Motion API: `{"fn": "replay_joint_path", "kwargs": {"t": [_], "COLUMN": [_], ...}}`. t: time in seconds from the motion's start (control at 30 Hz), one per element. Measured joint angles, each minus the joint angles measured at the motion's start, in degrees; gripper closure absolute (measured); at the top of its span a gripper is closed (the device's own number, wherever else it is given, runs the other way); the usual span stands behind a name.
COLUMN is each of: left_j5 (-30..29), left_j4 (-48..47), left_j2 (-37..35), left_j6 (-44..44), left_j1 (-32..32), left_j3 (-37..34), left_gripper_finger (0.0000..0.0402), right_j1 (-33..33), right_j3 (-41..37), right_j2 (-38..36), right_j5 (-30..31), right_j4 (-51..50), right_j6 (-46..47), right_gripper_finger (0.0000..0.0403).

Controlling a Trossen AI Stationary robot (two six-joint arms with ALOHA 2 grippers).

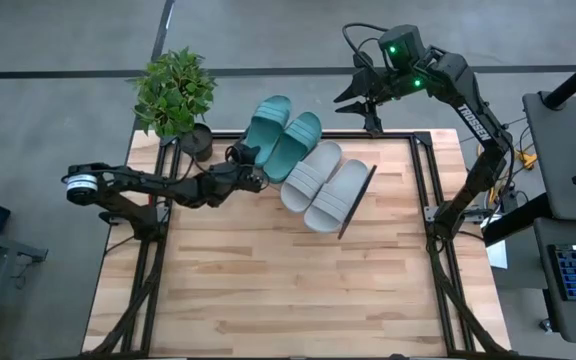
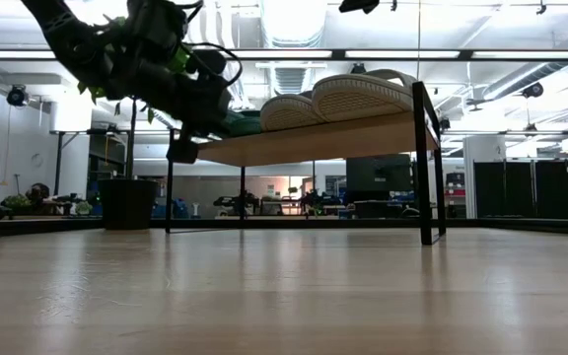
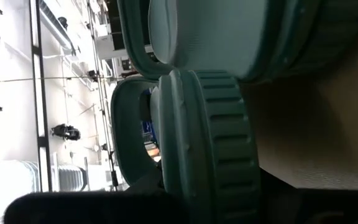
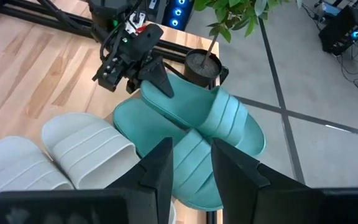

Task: Pick and place slides into the shelf
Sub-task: Put the green slide on the shelf

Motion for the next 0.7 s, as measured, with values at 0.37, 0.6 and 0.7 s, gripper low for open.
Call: {"fn": "replay_joint_path", "kwargs": {"t": [0.37, 0.6, 0.7], "left_j5": [1.00, 2.12, 5.04], "left_j4": [-0.29, -0.22, -1.31], "left_j2": [-0.11, -0.15, -0.28], "left_j6": [4.06, 4.59, 2.07], "left_j1": [2.44, 2.55, 2.64], "left_j3": [-0.08, -0.53, -0.61], "left_gripper_finger": [0.0361, 0.0361, 0.0361], "right_j1": [0.01, 0.01, 0.01], "right_j3": [0.00, 0.00, 0.00], "right_j2": [0.00, 0.00, 0.00], "right_j5": [-0.12, -0.12, -0.12], "right_j4": [-0.20, -0.20, -0.20], "right_j6": [0.91, 0.17, -0.14], "right_gripper_finger": [0.0304, 0.0302, 0.0300]}}
